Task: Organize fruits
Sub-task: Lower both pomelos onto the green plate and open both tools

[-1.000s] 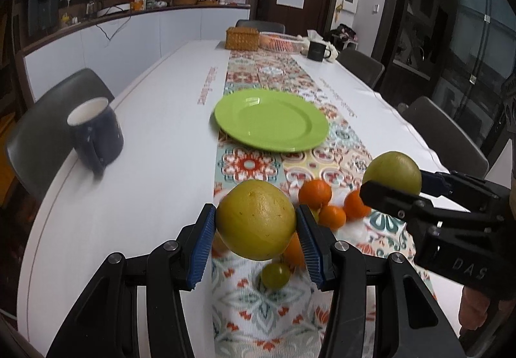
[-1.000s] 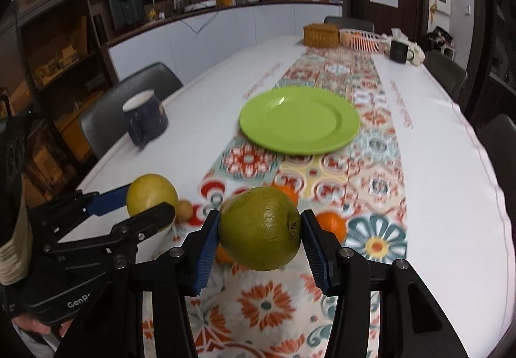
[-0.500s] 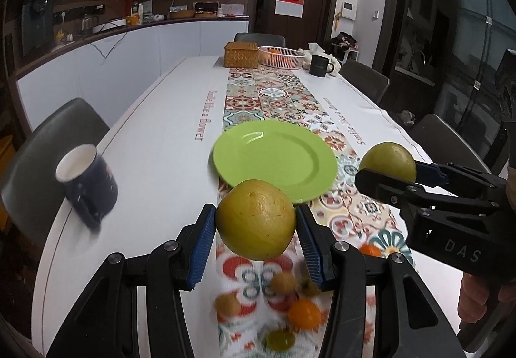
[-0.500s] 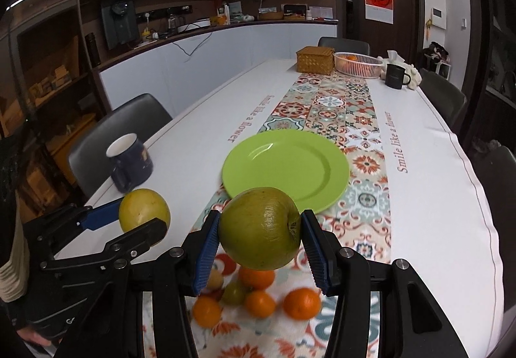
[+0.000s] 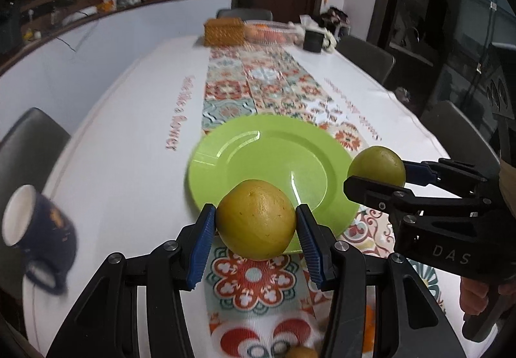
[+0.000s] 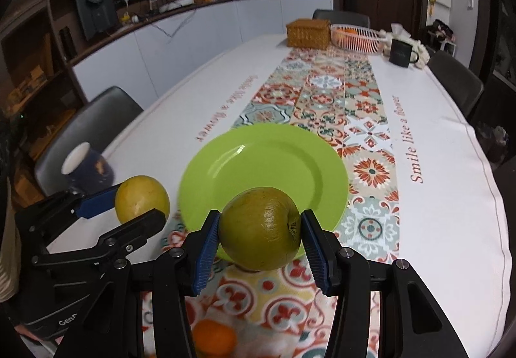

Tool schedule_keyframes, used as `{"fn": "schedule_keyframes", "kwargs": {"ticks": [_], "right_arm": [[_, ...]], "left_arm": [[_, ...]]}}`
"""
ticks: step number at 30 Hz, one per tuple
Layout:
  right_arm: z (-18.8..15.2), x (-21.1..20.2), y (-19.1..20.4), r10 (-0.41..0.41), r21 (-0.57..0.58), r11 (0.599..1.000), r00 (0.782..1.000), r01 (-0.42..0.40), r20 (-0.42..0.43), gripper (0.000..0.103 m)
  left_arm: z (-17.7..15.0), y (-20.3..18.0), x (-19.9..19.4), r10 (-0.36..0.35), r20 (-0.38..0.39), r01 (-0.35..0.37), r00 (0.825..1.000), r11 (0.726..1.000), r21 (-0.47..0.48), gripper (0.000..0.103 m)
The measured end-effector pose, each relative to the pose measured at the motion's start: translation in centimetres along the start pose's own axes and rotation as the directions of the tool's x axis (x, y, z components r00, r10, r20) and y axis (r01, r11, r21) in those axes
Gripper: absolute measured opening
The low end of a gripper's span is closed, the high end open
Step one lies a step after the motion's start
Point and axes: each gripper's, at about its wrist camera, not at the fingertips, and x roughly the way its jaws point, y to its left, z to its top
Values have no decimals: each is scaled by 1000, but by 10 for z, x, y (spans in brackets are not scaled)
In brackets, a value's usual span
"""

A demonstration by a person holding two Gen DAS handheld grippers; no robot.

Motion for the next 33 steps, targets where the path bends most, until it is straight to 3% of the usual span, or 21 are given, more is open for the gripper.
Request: {"fn": "schedule_keyframes", "kwargs": {"ticks": [6,11,13,15,18,22,25,33], "right_arm": [[2,33,-11,6,9,1000,997,-5,-71,51],[1,48,-16,15,23,1000,995,-13,-97,51],[0,45,-16,1,21,1000,996,1,-88,53],[-1,35,-16,-26,15,1000,998,27,-50,61],[-2,17,-17,-43,23,999,999,43,-14,64],[-10,-10,-16,-63,21,998,997,62,37,67],[-21,-33,-13,-70,16,997,995,69,75,69],[-48,-85,-3,-53,-1,999,987,54,152,75]], "left_arm": [[0,1,34,-31,-82,31,996,999,7,50],[0,3,44,-8,-126,9,992,1000,7,50],[-1,5,37,5,-107,-5,994,1000,5,58],[0,4,29,22,-83,-22,996,1000,11,65],[-1,0,12,43,-60,-41,997,999,36,67],[-8,-7,-15,86,-8,-86,996,995,60,77],[-18,-14,-42,123,37,-125,992,990,62,81],[-34,-29,-93,141,101,-145,985,989,27,89]]}}
